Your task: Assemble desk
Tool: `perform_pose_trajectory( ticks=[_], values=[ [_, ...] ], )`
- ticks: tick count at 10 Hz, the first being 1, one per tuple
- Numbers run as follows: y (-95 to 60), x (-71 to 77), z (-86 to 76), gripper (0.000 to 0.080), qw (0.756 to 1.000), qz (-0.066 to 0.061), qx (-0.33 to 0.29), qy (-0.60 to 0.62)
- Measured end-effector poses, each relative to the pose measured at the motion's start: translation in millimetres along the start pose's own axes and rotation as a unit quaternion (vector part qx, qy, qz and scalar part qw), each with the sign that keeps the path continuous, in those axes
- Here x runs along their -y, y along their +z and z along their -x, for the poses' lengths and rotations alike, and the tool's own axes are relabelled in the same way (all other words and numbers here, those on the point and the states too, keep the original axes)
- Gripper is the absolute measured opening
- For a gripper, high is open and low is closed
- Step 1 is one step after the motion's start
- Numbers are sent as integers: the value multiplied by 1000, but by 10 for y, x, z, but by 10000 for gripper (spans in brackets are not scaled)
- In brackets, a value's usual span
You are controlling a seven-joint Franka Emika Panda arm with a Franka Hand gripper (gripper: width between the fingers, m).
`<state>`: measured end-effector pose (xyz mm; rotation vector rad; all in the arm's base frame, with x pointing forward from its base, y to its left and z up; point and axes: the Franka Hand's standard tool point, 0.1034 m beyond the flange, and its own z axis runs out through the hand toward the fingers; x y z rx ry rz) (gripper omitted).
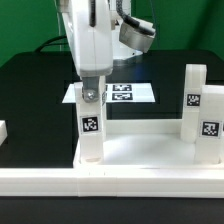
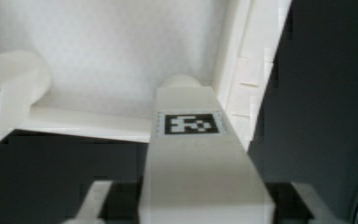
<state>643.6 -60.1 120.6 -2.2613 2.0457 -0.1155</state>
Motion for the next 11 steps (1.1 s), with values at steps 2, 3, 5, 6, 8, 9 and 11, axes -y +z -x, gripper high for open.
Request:
perform_pose_trajectory(
  ticks=[2, 3, 5, 6, 8, 9, 11],
  values=[
    [3, -7, -2, 297, 1000, 2, 0, 3],
    [9, -30, -21, 502, 999, 6, 2, -38],
    [19, -61, -23, 622, 996, 13, 5, -91],
    [19, -59, -23, 641, 986, 12, 6, -164],
    [18, -60, -35, 648, 965, 11, 7, -262],
    [17, -59, -36, 648, 953, 11, 7, -302],
    [13, -56, -46, 649, 910, 10, 8, -414]
  ],
)
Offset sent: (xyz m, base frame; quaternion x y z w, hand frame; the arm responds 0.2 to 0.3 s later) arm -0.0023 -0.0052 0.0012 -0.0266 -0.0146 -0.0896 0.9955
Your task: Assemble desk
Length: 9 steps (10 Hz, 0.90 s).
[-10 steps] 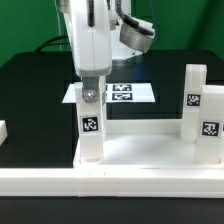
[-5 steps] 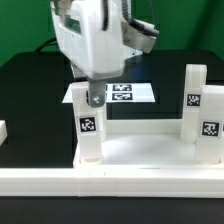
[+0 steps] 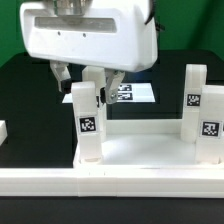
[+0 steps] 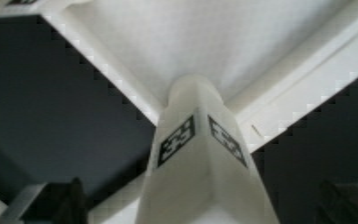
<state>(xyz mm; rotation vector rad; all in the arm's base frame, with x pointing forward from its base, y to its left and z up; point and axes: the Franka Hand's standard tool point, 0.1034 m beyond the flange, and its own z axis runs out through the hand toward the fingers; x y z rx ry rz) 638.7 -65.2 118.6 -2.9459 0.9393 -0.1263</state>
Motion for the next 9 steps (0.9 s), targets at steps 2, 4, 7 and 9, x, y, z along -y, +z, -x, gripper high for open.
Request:
perform_pose_trajectory(
  ticks=[2, 4, 7, 9],
  values=[
    [-10, 17, -4, 649, 996, -1, -1, -86],
    [-23, 56, 12, 649, 989, -2, -2, -145],
    [-32, 56, 10, 649, 973, 3, -3, -232],
    [-31, 37, 4, 649, 955, 9, -2, -296]
  ],
)
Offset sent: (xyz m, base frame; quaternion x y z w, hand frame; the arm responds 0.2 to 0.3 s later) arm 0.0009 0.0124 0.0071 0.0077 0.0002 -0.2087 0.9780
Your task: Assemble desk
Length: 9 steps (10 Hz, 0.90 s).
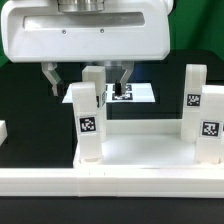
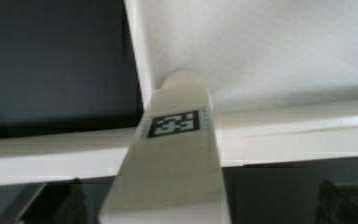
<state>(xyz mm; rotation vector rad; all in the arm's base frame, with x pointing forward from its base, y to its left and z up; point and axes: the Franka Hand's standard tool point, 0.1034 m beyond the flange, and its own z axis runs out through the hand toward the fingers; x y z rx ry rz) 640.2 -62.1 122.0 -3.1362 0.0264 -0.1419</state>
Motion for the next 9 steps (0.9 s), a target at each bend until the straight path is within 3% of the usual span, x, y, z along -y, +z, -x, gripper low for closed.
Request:
perform_pose_trajectory(
  ticks=[1, 2, 3, 7, 9],
  values=[
    [3, -4, 2, 649, 1000, 1, 1, -8],
    [8, -4, 6, 520, 1000, 1, 1, 2],
    [9, -7, 8, 327, 1000, 1, 1, 2],
    [12, -8, 11, 288, 1000, 0, 1, 23],
    [16, -10, 10, 288, 994, -2, 1, 108]
  ],
)
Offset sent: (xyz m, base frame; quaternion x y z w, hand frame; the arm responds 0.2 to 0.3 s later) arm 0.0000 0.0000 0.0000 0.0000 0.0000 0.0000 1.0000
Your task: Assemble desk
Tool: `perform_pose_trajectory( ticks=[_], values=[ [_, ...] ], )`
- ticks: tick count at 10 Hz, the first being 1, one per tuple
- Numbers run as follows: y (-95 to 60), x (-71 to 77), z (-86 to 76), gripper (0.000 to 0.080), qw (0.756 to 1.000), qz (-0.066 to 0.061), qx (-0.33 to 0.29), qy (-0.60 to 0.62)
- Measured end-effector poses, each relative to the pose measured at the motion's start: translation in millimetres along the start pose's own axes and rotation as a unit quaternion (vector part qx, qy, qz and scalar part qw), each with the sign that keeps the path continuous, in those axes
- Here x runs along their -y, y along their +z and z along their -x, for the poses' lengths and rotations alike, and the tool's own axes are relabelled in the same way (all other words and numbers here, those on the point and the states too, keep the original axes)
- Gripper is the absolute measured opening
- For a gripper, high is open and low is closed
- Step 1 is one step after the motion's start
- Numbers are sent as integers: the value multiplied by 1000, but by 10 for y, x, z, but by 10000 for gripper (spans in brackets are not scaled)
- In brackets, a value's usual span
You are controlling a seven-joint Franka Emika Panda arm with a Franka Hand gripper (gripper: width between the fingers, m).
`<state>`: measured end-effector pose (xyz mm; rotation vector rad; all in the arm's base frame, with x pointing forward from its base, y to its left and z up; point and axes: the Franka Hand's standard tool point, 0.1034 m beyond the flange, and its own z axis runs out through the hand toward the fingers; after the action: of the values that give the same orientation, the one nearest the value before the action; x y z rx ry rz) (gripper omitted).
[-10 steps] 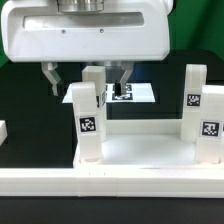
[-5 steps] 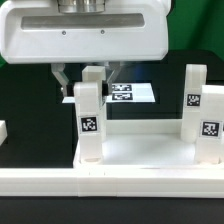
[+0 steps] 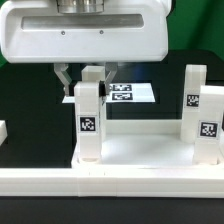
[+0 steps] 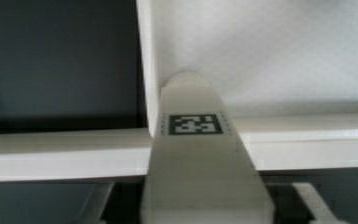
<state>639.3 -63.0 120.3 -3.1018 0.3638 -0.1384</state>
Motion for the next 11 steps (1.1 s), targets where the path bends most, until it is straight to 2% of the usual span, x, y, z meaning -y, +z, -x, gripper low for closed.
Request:
perform_pose_trajectory(
  ticks=[3, 4, 6, 9, 11],
  values=[
    [4, 2, 2, 288, 989, 0, 0, 145],
    [7, 9, 3, 288, 978, -3, 1, 210],
    [12, 40, 4, 289, 951, -4, 1, 309],
    [22, 60, -40, 289, 885, -3, 0, 466],
    [23, 61, -46, 290, 854, -3, 1, 520]
  ],
)
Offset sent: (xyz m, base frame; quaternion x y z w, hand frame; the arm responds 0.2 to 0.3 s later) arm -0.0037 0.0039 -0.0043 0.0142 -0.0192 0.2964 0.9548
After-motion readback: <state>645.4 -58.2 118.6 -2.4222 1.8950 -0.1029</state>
